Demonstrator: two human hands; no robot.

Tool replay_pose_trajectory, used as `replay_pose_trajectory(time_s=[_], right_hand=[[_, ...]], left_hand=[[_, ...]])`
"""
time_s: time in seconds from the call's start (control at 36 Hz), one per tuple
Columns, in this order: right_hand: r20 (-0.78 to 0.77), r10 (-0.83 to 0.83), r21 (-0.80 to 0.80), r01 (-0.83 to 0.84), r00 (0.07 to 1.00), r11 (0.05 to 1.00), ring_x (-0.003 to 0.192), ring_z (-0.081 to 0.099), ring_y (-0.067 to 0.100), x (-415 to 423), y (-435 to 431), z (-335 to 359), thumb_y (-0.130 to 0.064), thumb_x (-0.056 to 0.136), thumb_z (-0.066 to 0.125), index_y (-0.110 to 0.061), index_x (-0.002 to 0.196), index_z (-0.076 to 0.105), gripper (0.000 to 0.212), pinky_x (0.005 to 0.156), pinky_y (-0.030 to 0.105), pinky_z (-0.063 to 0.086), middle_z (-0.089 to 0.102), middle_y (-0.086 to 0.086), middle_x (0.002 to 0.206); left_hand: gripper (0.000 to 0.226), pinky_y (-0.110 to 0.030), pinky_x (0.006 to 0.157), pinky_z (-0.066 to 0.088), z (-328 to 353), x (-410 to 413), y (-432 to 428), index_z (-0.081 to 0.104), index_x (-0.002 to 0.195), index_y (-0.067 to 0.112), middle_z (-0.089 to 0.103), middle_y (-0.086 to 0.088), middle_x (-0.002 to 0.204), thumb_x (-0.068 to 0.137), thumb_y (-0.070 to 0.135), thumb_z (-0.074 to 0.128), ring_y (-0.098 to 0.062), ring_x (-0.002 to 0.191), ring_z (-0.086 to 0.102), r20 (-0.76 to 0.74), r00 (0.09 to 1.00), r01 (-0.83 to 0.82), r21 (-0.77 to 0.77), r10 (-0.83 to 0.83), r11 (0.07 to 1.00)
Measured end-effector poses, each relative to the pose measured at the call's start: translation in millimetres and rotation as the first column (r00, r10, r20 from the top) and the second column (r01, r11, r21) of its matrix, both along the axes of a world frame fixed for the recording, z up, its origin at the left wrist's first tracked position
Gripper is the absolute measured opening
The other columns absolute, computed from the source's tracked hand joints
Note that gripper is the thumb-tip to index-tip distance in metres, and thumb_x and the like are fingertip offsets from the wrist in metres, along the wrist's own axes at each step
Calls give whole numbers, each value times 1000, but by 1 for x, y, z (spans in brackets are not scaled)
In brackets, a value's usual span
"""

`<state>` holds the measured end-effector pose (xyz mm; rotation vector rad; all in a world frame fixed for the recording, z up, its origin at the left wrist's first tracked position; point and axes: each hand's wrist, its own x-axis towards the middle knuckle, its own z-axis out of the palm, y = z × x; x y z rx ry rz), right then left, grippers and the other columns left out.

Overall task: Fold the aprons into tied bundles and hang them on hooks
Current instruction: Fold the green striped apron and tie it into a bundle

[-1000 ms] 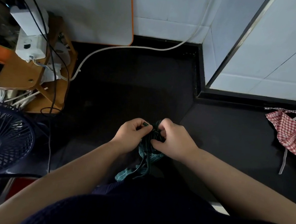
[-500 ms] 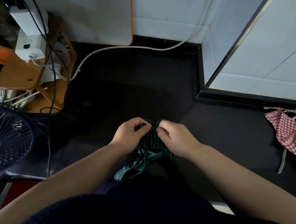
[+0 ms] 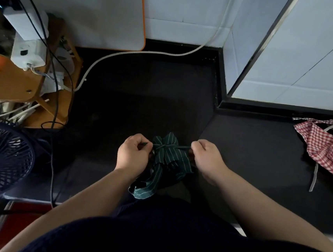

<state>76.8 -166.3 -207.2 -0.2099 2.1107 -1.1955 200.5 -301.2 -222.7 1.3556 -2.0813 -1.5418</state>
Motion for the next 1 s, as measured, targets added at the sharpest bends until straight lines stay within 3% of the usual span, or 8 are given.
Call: replay_pose_trajectory(time_s=[0.11,0.22,0.36,0.44,0.56,0.69,0.81,1.0], right_hand=[[4,-51,22,51,999,998,63,38,20,1,-1,-6,-16,93,41,-12,67,40,27,60,37,31,40,4,64],[-119,139,84,-130,983,988,67,45,13,-6,-5,1,-24,100,39,-12,82,51,25,59,30,36,50,1,75],[-134,234,103,-221,963,970,80,54,19,-6,-13,4,-32,100,40,-14,88,54,26,68,33,41,57,3,84],[-146,228,102,-215,963,971,75,53,17,-2,-10,4,-31,100,42,-14,84,54,27,67,33,41,58,4,82],[-186,296,100,-282,937,954,81,59,26,4,-11,7,-29,99,44,-9,84,54,27,72,40,47,63,13,89],[-101,227,23,-226,969,974,86,62,24,10,-8,2,-30,100,43,-12,87,55,25,78,41,50,64,3,87],[-5,146,-53,-146,989,988,73,60,13,17,-3,-2,-26,98,50,-16,83,54,18,69,33,51,64,3,84],[-246,287,-46,-307,926,951,75,66,28,27,9,-8,-12,93,58,-13,95,61,4,75,45,54,69,11,80]], left_hand=[[17,-23,68,52,2,6,5,63,77,19,64,0,90,92,14,61,-15,82,64,-7,996,91,-40,-91,995],[19,-4,71,42,10,9,4,61,77,24,61,16,93,89,10,64,2,87,58,30,941,337,-207,-338,918],[9,-26,69,50,18,5,-2,58,79,18,57,10,90,87,15,62,-8,80,58,170,841,541,-326,-514,776],[10,-36,67,52,24,4,0,56,81,19,53,10,84,85,23,65,-13,73,57,234,806,591,-355,-544,724],[24,-25,66,49,27,1,6,50,93,26,52,14,83,85,39,68,-4,75,53,285,806,591,-338,-519,732],[16,-23,71,47,22,8,11,59,94,18,52,9,89,90,33,63,-9,82,53,286,807,590,-376,-517,714],[13,-23,73,46,21,14,13,59,97,18,49,9,91,92,30,61,-9,85,51,304,799,601,-364,-519,712],[12,-22,75,37,17,20,20,57,99,16,44,8,95,97,27,53,-11,93,44,326,789,615,-413,-521,672]])
